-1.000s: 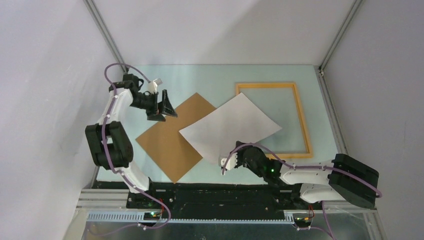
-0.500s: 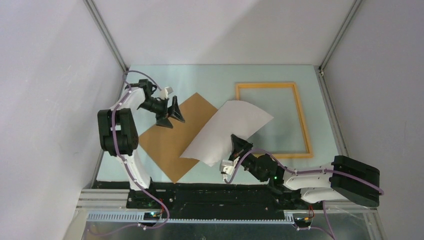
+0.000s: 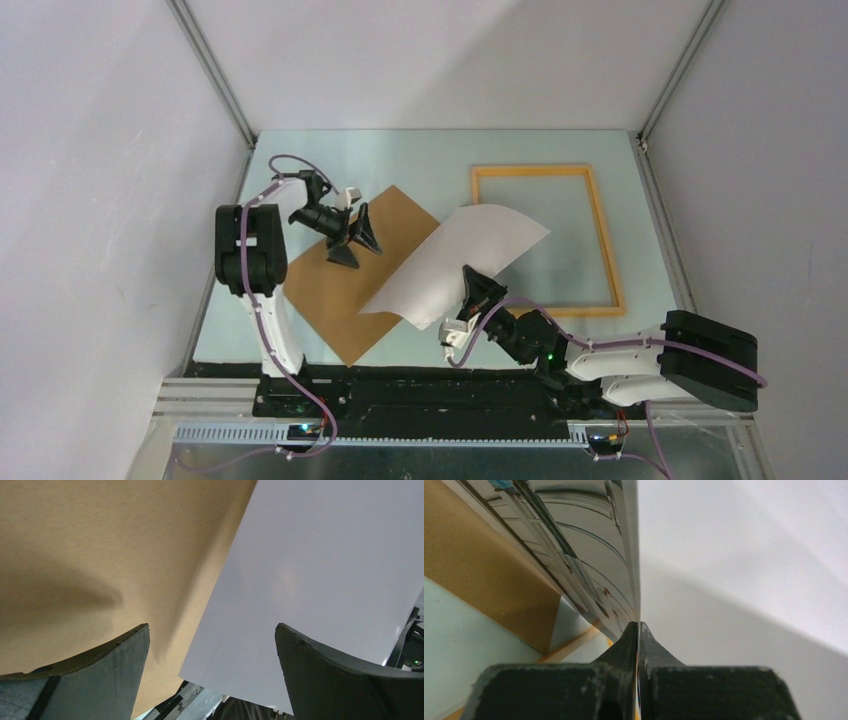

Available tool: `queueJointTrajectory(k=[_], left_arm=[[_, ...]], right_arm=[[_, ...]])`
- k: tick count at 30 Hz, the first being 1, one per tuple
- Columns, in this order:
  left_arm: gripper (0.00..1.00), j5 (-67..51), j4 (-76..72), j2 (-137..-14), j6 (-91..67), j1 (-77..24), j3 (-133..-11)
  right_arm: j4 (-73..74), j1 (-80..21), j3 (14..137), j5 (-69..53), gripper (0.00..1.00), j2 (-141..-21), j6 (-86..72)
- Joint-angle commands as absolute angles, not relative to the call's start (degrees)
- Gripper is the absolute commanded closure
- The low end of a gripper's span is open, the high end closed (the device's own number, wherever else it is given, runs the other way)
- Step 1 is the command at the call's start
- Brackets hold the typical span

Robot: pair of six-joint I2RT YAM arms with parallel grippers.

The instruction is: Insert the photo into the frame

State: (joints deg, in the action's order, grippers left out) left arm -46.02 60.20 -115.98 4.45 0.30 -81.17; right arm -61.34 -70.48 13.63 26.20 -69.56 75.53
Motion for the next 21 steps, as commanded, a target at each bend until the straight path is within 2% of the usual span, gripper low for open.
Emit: queueJointTrajectory(k=[1,10,21], left_arm=[[0.0,-50.0,59.7,-116.3,3.8,-2.5,-81.9],[0.0,-47.8,57.2,-115.8,1.8,-5.4,-78.6],[0.0,-45.6,56.3,-114.0,0.9,-6.7,-78.8]], right_arm=[[-65.1,-71.2,14.3,27.1,1.0,-69.4,75.8],[-58.8,-72.1,9.1,29.5,1.0,-68.9,70.7],[-41.0,-69.4,3.6,28.8,1.0,-63.1,65.7]])
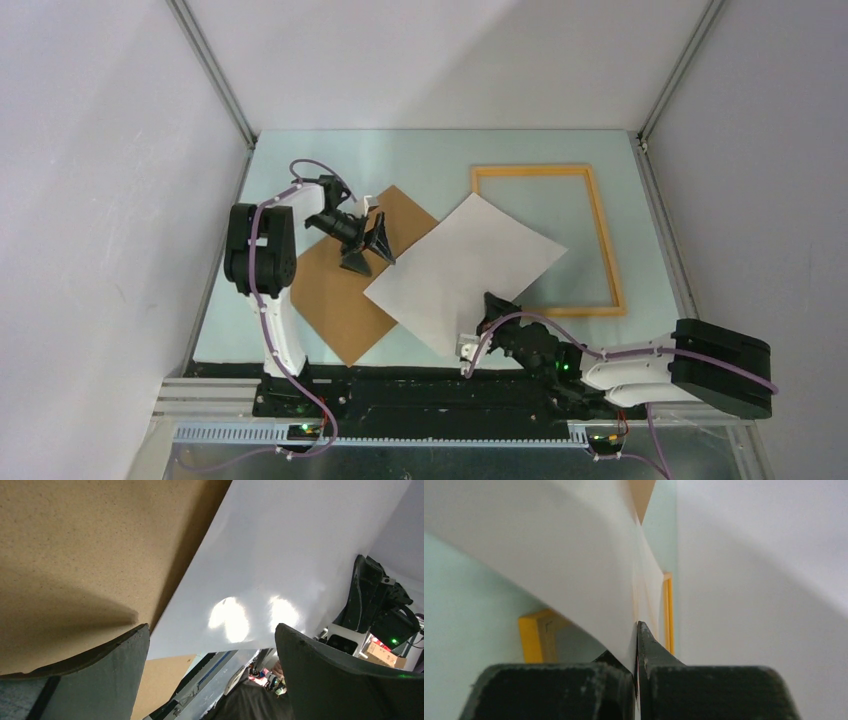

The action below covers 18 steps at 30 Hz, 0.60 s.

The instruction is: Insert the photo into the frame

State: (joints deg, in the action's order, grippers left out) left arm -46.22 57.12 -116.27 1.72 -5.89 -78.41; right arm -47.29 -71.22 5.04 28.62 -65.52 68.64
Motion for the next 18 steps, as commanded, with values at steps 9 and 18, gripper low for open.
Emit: queueJointTrajectory(k=[9,18], left_arm=[[0.0,-42.5,56.3,-115.4,0.8,-7.9,-80.0],[0.0,-42.0,56.3,-116.7,0.4,-8.7,-84.3]], right_arm=[[-30.4,-67.1,1.6,25.2,1.0,-61.1,63.9],[-15.6,-66.4,4.9,23.4,0.96,-60.2,60.1]])
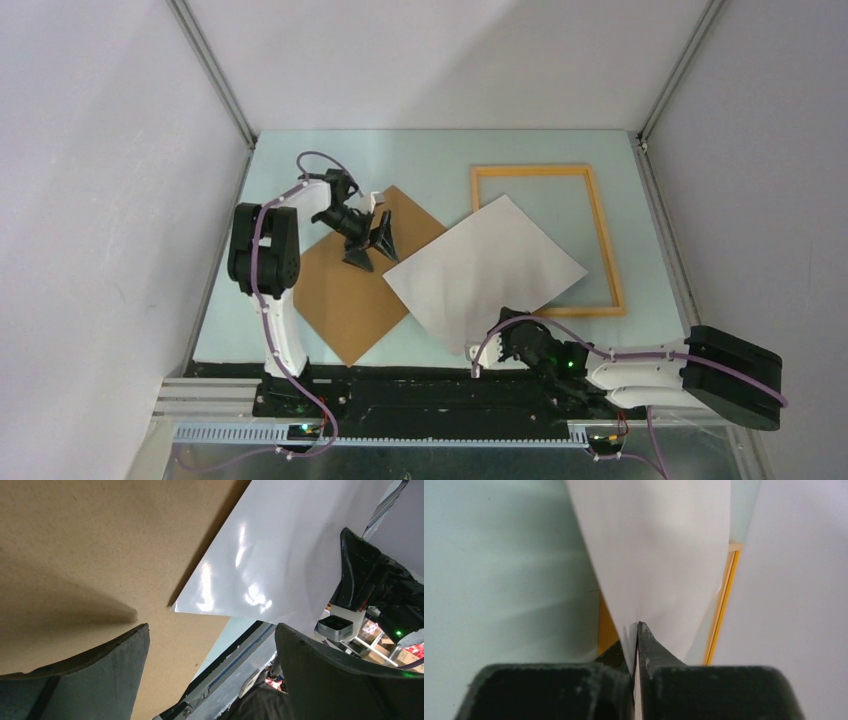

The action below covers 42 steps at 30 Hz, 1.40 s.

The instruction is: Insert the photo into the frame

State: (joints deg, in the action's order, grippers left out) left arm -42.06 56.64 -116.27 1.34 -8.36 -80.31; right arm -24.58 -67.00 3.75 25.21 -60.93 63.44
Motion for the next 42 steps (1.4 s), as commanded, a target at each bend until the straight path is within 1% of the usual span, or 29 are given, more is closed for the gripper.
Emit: queueJointTrajectory(k=[1,2,3,4,5,6,7,8,9,10,11,14,16,19,24,32,42], left_arm=[[0.0,-41.9,56.3,-117.0,0.4,-8.8,-84.9],[0.0,-41.9,56.3,-117.2,0.4,-9.0,-86.2],[0.0,-41.9,56.3,-117.5,0.4,-9.2,-86.8],[0.0,-42.0,56.3,-117.6,0.4,-9.5,-88.1],[0.0,-41.9,56.3,-117.9,0.4,-10.0,-88.8],[0.0,-41.7,56.3,-118.0,0.4,-10.3,-90.3],[0.0,-41.5,56.3,-118.4,0.5,-11.0,-91.2],[0.0,-41.3,56.3,-118.6,0.7,-11.3,-92.8],[0.0,-41.2,56.3,-119.1,0.9,-12.1,-95.0],[0.0,-41.1,56.2,-119.8,1.1,-12.5,-96.2],[0.0,-41.0,56.2,-120.2,1.2,-13.2,-98.5],[0.0,-40.0,56.2,-122.8,1.2,-15.0,-103.9],[0.0,-38.4,56.0,-124.9,1.3,-16.6,-108.0],[0.0,-37.6,55.9,-128.5,-0.3,-19.2,-115.4],[0.0,-38.1,55.8,-136.6,-3.6,-22.0,-125.9],[0.0,-39.3,55.7,-144.0,-2.5,-24.1,-134.9],[0.0,-45.2,54.6,-147.9,-1.0,-26.0,-136.7]], right_arm=[[-15.0,-66.2,5.1,23.5,0.9,-59.9,59.8],[-13.7,-66.1,5.2,23.5,0.87,-59.5,59.4],[-13.2,-66.1,5.4,23.7,0.78,-59.3,59.2],[-12.2,-66.0,5.5,23.7,0.74,-58.9,58.9],[-11.7,-66.0,5.8,23.8,0.67,-58.7,58.6],[-11.0,-66.1,5.9,23.9,0.64,-58.5,58.5],[-10.7,-66.1,6.1,24.0,0.57,-58.4,58.3],[-10.4,-66.0,6.3,24.0,0.54,-58.2,58.2],[-10.2,-66.0,6.5,24.0,0.48,-58.2,58.2],[-10.0,-66.0,6.6,24.0,0.44,-58.1,58.2],[-9.7,-66.0,6.9,23.9,0.38,-58.1,57.9],[-7.4,-65.9,7.6,24.1,0.28,-57.3,57.1],[-5.8,-65.8,7.8,24.2,0.24,-56.6,56.5],[-3.4,-65.8,7.8,24.6,0.22,-55.1,55.4],[-1.3,-65.8,8.0,24.8,0.21,-53.3,53.7],[-0.5,-65.7,8.3,24.8,0.22,-52.4,52.6],[-0.6,-65.0,8.6,24.7,0.23,-52.4,52.5]])
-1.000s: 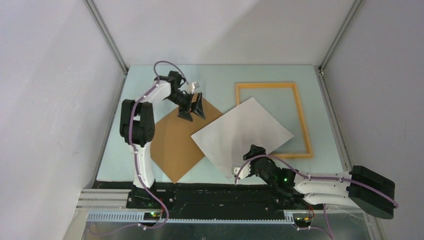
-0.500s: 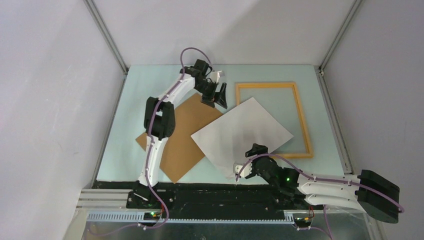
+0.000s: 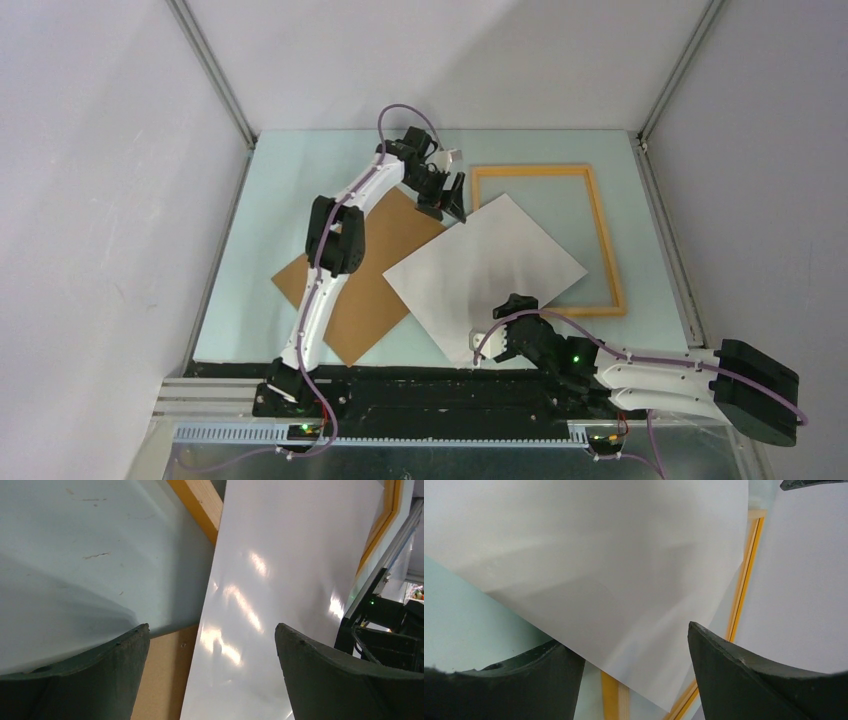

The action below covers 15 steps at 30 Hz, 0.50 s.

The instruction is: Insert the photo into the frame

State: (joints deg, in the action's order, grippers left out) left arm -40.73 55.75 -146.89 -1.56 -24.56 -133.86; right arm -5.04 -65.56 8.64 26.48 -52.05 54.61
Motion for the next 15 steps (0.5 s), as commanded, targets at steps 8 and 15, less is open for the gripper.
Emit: queueJointTrajectory(k=[8,15], left_arm=[[0.0,-47.1,53.5,-150.3,-1.3,-28.3,-137.7],[0.04,-50.9,53.3,-150.7,-1.4,-28.5,-136.1]], right_arm=[[-0.6,-64.6,8.8,24.5,0.24,-52.6,52.5],[-0.5,-64.2,8.8,24.4,0.24,-52.6,52.5]])
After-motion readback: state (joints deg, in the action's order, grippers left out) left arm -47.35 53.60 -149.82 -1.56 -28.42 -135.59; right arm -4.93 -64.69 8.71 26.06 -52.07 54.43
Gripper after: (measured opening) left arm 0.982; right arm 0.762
